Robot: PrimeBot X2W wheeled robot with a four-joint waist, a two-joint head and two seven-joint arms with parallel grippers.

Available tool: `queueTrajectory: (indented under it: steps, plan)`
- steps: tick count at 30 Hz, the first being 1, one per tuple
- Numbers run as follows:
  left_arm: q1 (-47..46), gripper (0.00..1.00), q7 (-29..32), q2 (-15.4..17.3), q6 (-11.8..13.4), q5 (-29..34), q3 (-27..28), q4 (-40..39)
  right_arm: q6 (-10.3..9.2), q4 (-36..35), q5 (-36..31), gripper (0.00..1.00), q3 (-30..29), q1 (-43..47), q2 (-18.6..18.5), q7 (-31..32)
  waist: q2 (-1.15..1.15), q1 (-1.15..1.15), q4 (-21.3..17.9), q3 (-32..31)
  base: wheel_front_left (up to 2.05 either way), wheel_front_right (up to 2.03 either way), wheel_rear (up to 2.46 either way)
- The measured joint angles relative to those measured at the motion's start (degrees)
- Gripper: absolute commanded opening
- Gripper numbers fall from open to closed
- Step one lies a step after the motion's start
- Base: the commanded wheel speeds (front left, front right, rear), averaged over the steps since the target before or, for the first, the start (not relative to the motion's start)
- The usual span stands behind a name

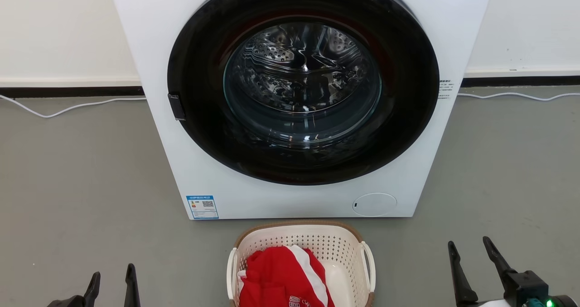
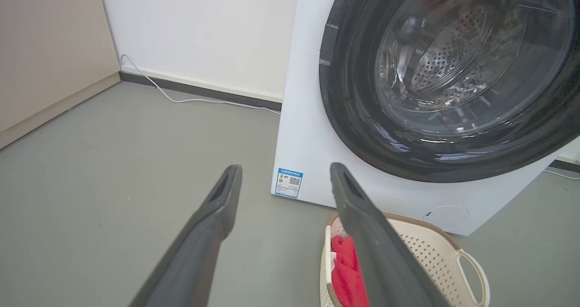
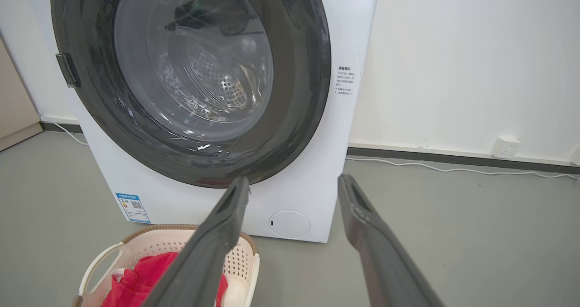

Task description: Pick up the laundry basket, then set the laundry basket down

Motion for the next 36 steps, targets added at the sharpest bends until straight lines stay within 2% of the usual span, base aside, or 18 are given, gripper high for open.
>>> queueTrajectory:
  steps: [1, 2, 8, 36]
  plan:
    - [0.10, 1.00, 0.00, 0.00, 0.02, -0.01, 0.03, -0.09, 0.00, -0.27, 0.00, 1.00, -0.07, 0.00, 0.00, 0.00, 0.00, 0.00, 0.01, -0.03, 0.00, 0.00, 0.00]
    - [0.21, 0.00, 0.01, -0.04, -0.01, -0.02, -0.01, -0.08, 0.00, -0.41, 0.00, 0.00, -0.12, 0.01, 0.03, 0.00, 0.00, 0.00, 0.01, -0.05, 0.00, 0.00, 0.00]
    - [1.51, 0.00, 0.40, -2.63, -0.03, -0.47, -0.93, 3.60, -0.05, 3.28, 0.21, 0.00, 0.32, 1.21, 0.60, 0.45, 0.00, 0.00, 0.02, -0.04, 0.00, 0.00, 0.00]
    - [0.76, 0.00, 5.14, -4.38, -2.80, -14.68, 1.16, 3.61, -0.05, 2.55, 21.67, 0.00, 0.33, 0.87, 0.71, 4.74, 0.00, 0.01, -0.56, 1.02, 0.00, 0.00, 0.00]
